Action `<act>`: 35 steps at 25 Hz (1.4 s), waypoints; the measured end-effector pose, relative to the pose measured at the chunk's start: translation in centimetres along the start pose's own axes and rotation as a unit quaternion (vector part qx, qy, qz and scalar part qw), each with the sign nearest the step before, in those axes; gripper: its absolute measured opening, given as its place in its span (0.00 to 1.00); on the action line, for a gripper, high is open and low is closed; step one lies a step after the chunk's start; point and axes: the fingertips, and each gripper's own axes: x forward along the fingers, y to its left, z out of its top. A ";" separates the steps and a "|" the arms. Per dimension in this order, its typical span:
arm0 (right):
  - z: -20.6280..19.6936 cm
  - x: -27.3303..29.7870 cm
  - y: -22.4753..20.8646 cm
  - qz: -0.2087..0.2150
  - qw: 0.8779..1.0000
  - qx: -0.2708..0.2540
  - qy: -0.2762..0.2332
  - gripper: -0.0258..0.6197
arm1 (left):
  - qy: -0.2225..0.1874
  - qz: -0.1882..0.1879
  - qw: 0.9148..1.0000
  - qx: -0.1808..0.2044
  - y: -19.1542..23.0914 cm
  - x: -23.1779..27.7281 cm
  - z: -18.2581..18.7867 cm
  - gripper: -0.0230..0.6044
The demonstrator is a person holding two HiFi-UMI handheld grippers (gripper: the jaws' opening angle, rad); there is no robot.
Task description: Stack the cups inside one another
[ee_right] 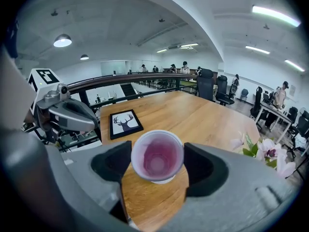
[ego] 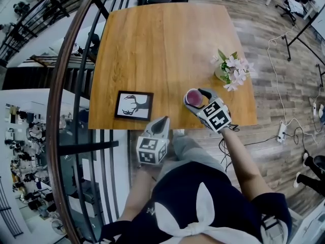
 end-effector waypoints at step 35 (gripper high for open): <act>-0.1 -2.6 2.2 0.011 0.995 0.074 -0.068 0.26 | 0.001 -0.004 1.000 0.011 -0.3 0.0 1.3 0.06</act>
